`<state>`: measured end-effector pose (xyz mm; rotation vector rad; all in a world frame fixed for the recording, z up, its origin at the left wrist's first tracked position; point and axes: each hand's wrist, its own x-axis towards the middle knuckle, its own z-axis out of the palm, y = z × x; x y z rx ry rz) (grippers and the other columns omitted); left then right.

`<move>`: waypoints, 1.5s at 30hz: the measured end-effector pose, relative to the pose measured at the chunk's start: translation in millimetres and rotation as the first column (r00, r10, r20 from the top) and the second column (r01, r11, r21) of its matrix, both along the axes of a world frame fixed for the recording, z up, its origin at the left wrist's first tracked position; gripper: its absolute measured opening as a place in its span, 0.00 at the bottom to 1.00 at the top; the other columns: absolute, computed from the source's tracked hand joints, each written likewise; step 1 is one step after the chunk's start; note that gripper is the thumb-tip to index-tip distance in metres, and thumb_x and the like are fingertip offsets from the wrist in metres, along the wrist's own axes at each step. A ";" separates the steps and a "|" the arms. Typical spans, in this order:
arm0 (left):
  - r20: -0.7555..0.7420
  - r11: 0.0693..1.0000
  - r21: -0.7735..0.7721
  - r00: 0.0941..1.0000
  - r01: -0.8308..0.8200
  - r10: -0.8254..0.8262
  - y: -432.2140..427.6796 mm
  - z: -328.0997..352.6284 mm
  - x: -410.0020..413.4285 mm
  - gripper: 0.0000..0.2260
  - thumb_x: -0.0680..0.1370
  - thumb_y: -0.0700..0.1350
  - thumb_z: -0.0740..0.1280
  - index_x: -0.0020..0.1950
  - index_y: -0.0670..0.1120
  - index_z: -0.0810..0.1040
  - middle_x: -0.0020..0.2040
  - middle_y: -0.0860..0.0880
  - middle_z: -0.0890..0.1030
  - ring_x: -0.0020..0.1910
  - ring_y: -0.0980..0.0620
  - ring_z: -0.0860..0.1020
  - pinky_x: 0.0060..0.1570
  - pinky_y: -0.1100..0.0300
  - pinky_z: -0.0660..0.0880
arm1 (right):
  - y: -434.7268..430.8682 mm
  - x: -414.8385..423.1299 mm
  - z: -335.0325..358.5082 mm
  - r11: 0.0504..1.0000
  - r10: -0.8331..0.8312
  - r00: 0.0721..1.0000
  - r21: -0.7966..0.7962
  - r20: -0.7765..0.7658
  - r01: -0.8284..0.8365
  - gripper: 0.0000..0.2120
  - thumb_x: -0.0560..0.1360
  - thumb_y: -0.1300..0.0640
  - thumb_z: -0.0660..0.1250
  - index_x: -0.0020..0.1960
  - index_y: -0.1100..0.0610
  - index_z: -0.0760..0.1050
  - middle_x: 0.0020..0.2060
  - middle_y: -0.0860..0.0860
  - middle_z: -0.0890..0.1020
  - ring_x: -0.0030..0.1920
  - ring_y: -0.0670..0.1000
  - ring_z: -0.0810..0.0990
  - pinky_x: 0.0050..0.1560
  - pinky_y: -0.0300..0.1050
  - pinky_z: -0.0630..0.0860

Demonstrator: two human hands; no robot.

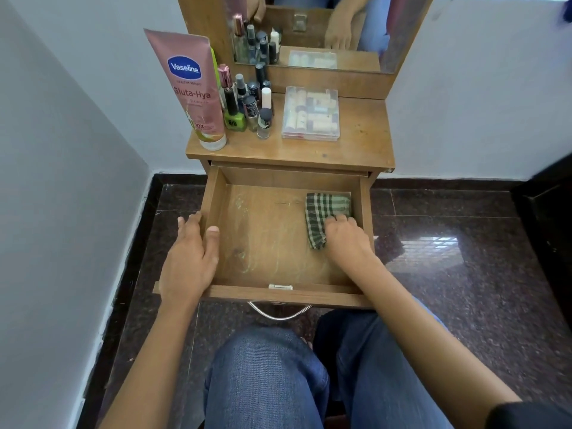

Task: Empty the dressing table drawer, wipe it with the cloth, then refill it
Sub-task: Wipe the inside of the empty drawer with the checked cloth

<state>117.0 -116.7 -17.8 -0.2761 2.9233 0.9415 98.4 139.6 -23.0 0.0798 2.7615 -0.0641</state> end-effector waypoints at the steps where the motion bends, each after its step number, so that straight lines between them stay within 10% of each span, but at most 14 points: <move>1: -0.004 1.000 0.000 1.000 0.000 0.000 0.2 0.1 -0.1 0.24 0.83 0.55 0.52 0.77 0.45 0.61 0.76 0.40 0.65 0.78 0.47 0.56 0.67 0.43 0.65 | -1.5 -2.8 1.2 0.999 -0.026 0.999 -0.029 0.033 0.027 0.21 0.78 0.62 0.61 0.69 0.64 0.63 0.66 0.61 0.68 0.66 0.60 0.67 0.63 0.51 0.69; 11: 0.020 0.999 -0.034 1.000 0.015 -0.014 -2.2 1.9 0.4 0.23 0.84 0.56 0.52 0.77 0.48 0.62 0.77 0.39 0.61 0.67 0.38 0.74 0.60 0.42 0.72 | -21.1 -18.8 -29.9 0.976 -0.112 0.961 -0.156 0.254 0.155 0.33 0.83 0.50 0.47 0.74 0.63 0.28 0.73 0.60 0.29 0.75 0.59 0.31 0.74 0.54 0.36; 18: 0.032 0.999 -0.047 0.999 0.015 -0.014 -2.1 -0.5 1.8 0.23 0.84 0.55 0.52 0.77 0.48 0.62 0.78 0.40 0.60 0.64 0.37 0.76 0.59 0.43 0.72 | -25.2 -31.2 -33.4 0.902 -0.314 0.935 -0.256 0.164 0.347 0.34 0.80 0.57 0.49 0.75 0.66 0.31 0.75 0.61 0.33 0.76 0.59 0.34 0.75 0.52 0.35; 45: 0.023 0.998 -0.042 0.998 0.052 -0.051 0.0 4.6 0.5 0.22 0.84 0.53 0.51 0.77 0.48 0.62 0.77 0.41 0.63 0.63 0.39 0.76 0.59 0.42 0.73 | -18.3 -26.0 -46.4 0.888 -0.229 0.974 -0.411 -0.002 0.208 0.31 0.79 0.60 0.54 0.78 0.62 0.44 0.78 0.57 0.46 0.78 0.54 0.44 0.77 0.51 0.45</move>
